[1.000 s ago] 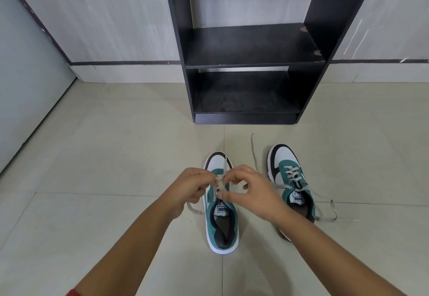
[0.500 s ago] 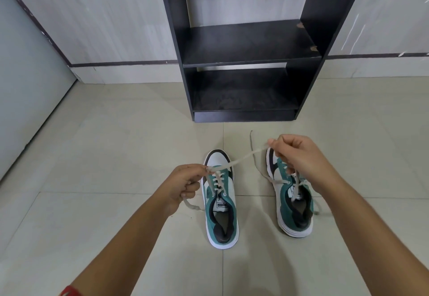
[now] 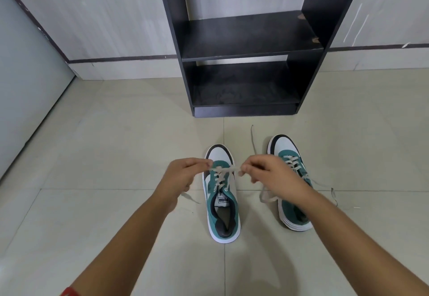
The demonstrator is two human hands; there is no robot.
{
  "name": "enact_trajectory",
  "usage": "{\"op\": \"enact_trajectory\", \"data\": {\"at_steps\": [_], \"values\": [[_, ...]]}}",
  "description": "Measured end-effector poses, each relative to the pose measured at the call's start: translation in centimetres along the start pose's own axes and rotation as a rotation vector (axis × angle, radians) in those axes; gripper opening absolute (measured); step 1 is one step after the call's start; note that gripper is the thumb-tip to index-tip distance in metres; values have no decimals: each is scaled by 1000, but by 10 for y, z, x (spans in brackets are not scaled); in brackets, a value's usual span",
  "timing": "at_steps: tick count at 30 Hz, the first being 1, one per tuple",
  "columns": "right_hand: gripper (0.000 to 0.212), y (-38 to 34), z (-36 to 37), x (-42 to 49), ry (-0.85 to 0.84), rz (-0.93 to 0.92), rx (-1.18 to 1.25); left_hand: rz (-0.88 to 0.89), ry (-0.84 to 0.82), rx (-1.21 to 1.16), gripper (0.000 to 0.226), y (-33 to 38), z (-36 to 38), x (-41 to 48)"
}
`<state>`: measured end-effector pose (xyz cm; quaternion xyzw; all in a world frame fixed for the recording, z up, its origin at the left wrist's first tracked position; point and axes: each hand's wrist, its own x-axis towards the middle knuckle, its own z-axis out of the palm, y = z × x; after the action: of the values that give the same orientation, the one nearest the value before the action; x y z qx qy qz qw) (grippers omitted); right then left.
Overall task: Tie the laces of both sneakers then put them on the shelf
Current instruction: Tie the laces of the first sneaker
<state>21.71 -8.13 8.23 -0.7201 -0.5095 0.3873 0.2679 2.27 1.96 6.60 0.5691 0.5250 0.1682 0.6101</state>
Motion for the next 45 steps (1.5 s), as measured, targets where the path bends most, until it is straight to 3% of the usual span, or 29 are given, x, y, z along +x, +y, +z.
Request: {"op": "enact_trajectory", "data": {"at_steps": [3, 7, 9, 11, 14, 17, 20, 30, 32, 36, 45], "values": [[23, 22, -17, -1, 29, 109, -201, 90, 268, 148, 4, -18, -19, 4], [24, 47, -12, 2, 47, 240, -423, 35, 485, 503, 11, -60, -47, 7], [24, 56, -1, 5, 23, 274, -595, -48, 450, 775, 13, -83, -58, 11], [25, 61, 14, 8, -81, 283, -765, -129, 302, 999, 15, -101, -57, 16], [35, 59, 38, 12, -143, 191, -868, -54, 137, 1043, 31, -108, -37, 18], [37, 46, 56, 19, -28, -9, -678, 219, 78, 790, 34, -92, -9, 20], [30, 37, 68, 25, 12, -42, -503, 362, 69, 690, 20, -80, 14, 22], [13, 46, 66, 22, 34, 70, -259, 617, 167, 1021, 4, -83, 16, 24], [14, 47, 67, 21, 6, 98, -256, 674, 165, 1117, 17, -86, 13, 26], [14, 50, 66, 20, -30, 172, -207, 629, 200, 1236, 24, -89, 10, 25], [17, 56, 65, 23, -68, 260, 14, 571, 221, 1211, 23, -92, 8, 29]]}}
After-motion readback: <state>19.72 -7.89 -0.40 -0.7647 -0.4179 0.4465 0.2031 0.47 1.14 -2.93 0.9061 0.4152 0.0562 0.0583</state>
